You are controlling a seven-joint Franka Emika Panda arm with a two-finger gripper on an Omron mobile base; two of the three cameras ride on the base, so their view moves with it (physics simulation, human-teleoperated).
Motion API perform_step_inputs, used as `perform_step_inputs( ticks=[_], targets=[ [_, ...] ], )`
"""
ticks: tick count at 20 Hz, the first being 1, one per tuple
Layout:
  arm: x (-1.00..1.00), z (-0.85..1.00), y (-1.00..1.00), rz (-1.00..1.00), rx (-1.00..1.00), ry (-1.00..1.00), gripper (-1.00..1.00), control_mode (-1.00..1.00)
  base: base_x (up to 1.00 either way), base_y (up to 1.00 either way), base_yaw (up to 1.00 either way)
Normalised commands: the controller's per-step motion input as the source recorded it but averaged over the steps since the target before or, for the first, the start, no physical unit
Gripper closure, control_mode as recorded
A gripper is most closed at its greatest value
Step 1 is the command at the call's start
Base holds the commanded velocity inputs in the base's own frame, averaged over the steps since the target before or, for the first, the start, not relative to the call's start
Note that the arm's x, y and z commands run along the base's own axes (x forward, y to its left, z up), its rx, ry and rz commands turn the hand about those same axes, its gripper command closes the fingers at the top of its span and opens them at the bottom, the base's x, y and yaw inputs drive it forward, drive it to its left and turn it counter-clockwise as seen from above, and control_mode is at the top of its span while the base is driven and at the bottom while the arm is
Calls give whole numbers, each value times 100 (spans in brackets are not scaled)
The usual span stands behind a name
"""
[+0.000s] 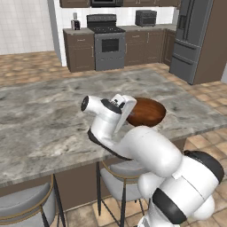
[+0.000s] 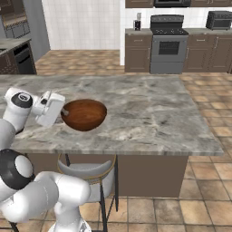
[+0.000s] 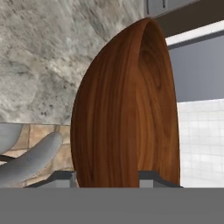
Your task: Pick up the bowls from the cabinet and place each bowl in front of a stool on the dining counter.
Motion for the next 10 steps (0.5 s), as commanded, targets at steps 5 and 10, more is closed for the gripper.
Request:
perform_step_inputs(
  ticks=[5,10],
  targets=[
    [34,-42,0,6,5,0,100,-100,0,0,0],
    [31,-50,2,9,1,0,100,-100,0,0,0]
  ],
)
